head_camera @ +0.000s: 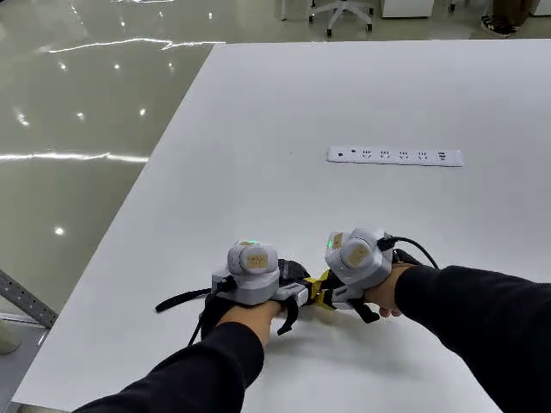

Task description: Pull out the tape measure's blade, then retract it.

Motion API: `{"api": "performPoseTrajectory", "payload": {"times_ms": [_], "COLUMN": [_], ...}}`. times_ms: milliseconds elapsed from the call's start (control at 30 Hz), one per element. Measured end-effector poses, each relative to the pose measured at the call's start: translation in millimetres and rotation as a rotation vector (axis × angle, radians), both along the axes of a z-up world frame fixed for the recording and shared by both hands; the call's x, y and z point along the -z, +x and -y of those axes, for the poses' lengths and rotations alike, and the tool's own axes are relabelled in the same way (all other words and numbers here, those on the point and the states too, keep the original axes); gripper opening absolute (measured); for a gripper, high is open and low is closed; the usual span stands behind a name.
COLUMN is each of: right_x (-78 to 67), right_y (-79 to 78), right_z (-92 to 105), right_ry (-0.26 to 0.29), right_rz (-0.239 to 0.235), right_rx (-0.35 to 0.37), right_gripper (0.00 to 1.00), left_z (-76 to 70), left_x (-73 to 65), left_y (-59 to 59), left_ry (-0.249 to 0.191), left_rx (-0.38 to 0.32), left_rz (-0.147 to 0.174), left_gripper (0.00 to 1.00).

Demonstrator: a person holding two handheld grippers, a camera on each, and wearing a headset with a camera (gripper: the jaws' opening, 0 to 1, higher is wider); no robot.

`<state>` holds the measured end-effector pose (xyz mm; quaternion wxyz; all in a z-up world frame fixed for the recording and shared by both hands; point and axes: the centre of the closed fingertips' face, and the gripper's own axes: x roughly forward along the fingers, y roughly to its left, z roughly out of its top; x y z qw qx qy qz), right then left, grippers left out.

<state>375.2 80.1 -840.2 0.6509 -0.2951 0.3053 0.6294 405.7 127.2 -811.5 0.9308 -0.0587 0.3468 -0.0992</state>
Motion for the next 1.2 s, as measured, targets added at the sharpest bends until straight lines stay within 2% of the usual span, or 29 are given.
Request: {"api": "performPoseTrajectory", "payload": {"times_ms": [133, 200, 300, 333, 367, 400, 433, 467, 533, 600, 667, 700, 733, 767, 900, 967, 1033, 1100, 1200], "right_x": [0.3, 0.6, 1.2, 1.4, 0.3, 0.0, 0.1, -0.3, -1.7, -7.0, -15.3, -19.7, -22.8, -27.2, -38.6, -43.2, -48.7, -54.1, -63.8], "right_y": [1.5, 2.8, -1.4, -0.4, 0.8, 0.4, 0.9, -1.6, -1.8, -3.0, -4.6, -5.4, -8.0, -11.8, -26.7, -30.9, -34.4, -35.5, -40.9], "right_z": [0.2, -0.5, -0.6, 1.4, 1.9, 4.8, 6.0, 9.5, 18.6, 22.3, 32.1, 40.3, 46.4, 51.8, 92.0, 115.7, 139.6, 157.5, 186.8], "right_ry": [-0.006, -0.014, -0.027, -0.027, -0.020, -0.023, -0.021, -0.015, -0.018, 0.023, 0.058, 0.073, 0.082, 0.095, 0.127, 0.139, 0.159, 0.184, 0.204], "right_rz": [-0.008, -0.018, -0.001, 0.007, -0.005, -0.007, -0.010, -0.002, 0.012, -0.018, -0.025, -0.018, -0.014, -0.010, 0.010, 0.025, 0.031, 0.040, 0.071], "right_rx": [0.018, 0.031, 0.033, 0.059, 0.106, 0.115, 0.128, 0.125, 0.155, 0.222, 0.275, 0.304, 0.312, 0.318, 0.371, 0.416, 0.477, 0.526, 0.573], "right_gripper": [0.10, 0.11, 0.12, 0.12, 0.12, 0.12, 0.12, 0.14, 0.15, 0.23, 0.29, 0.30, 0.31, 0.34, 0.40, 0.42, 0.43, 0.45, 0.50], "left_z": [-0.1, 0.8, 1.4, 0.7, 1.3, -0.6, -3.5, -4.6, -2.1, -8.8, -5.0, -12.1, -16.9, -23.0, -40.6, -45.0, -58.3, -68.3, -84.0], "left_x": [-0.3, -0.9, -3.2, -5.4, -11.9, -19.5, -24.5, -29.7, -43.1, -46.6, -56.0, -65.9, -68.3, -68.0, -64.8, -61.3, -58.4, -56.9, -57.8], "left_y": [-0.3, 0.1, 1.2, 0.8, 2.7, 6.1, 7.5, 6.0, 9.7, 9.3, 6.2, 7.0, 6.1, 2.8, -20.4, -36.3, -46.6, -55.8, -67.6], "left_ry": [0.001, 0.028, 0.022, 0.004, -0.020, -0.019, -0.017, -0.038, -0.104, -0.093, -0.160, -0.152, -0.135, -0.107, -0.096, -0.165, -0.150, -0.135, -0.120], "left_rx": [-0.002, 0.007, 0.047, 0.050, 0.066, 0.074, 0.072, 0.074, 0.102, 0.108, 0.143, 0.150, 0.159, 0.165, 0.208, 0.227, 0.221, 0.220, 0.212], "left_rz": [0.004, 0.011, 0.030, 0.034, 0.075, 0.120, 0.137, 0.136, 0.175, 0.177, 0.190, 0.248, 0.265, 0.263, 0.224, 0.180, 0.169, 0.165, 0.182], "left_gripper": [0.63, 0.64, 0.64, 0.64, 0.63, 0.64, 0.66, 0.71, 0.81, 0.92, 0.99, 1.00, 1.00, 1.00, 1.00, 1.00, 1.00, 1.00, 1.00]}}
